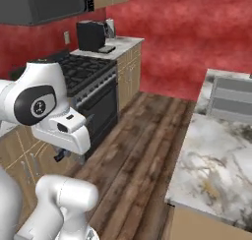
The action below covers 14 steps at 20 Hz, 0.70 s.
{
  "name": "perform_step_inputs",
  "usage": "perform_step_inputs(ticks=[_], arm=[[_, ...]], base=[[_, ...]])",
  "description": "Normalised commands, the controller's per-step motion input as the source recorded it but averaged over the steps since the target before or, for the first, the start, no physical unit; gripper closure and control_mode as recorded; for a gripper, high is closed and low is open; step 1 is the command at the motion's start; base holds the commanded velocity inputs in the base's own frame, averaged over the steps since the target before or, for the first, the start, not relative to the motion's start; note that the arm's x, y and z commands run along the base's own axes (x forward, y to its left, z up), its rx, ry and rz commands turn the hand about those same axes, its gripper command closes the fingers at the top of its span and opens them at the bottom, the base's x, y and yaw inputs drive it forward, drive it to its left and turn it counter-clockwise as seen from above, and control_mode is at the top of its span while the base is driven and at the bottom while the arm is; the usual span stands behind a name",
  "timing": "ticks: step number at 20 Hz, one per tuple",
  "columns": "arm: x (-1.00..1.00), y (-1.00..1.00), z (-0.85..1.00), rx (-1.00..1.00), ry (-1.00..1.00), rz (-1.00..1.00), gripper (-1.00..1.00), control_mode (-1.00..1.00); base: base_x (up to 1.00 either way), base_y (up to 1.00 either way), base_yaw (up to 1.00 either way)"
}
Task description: Retrieve the butter from the fridge and place it on a plate on the dining table. Then retrieve the butter knife by the fridge and place it near the plate.
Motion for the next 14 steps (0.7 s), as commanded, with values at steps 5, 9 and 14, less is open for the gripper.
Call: perform_step_inputs(ticks=[5, 9, 14], arm=[[0.0, 0.0, 0.0, 0.0, 0.0, 0.0, 1.0, 1.0], [0.0, 0.0, 0.0, 0.0, 0.0, 0.0, 1.0, 1.0], [0.0, 0.0, 0.0, 0.0, 0.0, 0.0, 1.0, 1.0]], base=[[0.86, 0.75, -0.59], [0.95, 0.62, -0.49], [1.0, 0.29, -0.14]])
